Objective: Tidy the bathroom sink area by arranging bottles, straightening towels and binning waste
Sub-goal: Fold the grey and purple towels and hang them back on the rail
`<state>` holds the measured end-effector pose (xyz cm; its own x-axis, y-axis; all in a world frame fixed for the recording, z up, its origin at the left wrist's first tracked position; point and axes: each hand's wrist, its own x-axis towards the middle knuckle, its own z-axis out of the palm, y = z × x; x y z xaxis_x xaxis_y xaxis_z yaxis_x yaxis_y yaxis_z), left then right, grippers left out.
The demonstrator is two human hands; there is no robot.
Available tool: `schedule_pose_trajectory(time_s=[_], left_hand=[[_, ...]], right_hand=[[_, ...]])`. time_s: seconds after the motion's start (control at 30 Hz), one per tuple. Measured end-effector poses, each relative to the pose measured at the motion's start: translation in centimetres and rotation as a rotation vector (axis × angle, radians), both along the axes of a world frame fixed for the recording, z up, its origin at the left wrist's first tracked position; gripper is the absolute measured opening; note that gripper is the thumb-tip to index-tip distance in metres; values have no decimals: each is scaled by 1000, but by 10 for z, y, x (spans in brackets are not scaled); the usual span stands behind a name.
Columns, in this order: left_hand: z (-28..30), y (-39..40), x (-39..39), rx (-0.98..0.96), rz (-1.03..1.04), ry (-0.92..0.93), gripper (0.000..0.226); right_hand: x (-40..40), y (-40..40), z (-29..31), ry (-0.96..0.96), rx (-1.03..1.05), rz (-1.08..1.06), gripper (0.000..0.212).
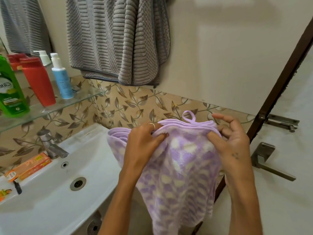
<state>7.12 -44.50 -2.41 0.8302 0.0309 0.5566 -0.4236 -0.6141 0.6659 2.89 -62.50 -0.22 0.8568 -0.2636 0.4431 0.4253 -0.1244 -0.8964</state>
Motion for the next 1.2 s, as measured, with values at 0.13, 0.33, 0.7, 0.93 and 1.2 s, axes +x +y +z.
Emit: schedule_pose_trajectory(time_s=[0.13,0.33,0.7,0.93,1.2], left_hand=[[21,-18,-11,33,-11,-143,31],[39,-12,-21,-95,-298,-166,13],[16,36,-14,311,-48,412,28],[15,27,-22,201,353,-155,10],[9,35,-4,-72,192,-31,42]], right_hand=[[5,17,-5,129,-43,274,62],[3,29,2,0,-64,270,25],[2,25,-1,-54,151,-81,5],[-2,23,4,-78,120,-93,3],[-7,5,1,-58,103,-143,7]])
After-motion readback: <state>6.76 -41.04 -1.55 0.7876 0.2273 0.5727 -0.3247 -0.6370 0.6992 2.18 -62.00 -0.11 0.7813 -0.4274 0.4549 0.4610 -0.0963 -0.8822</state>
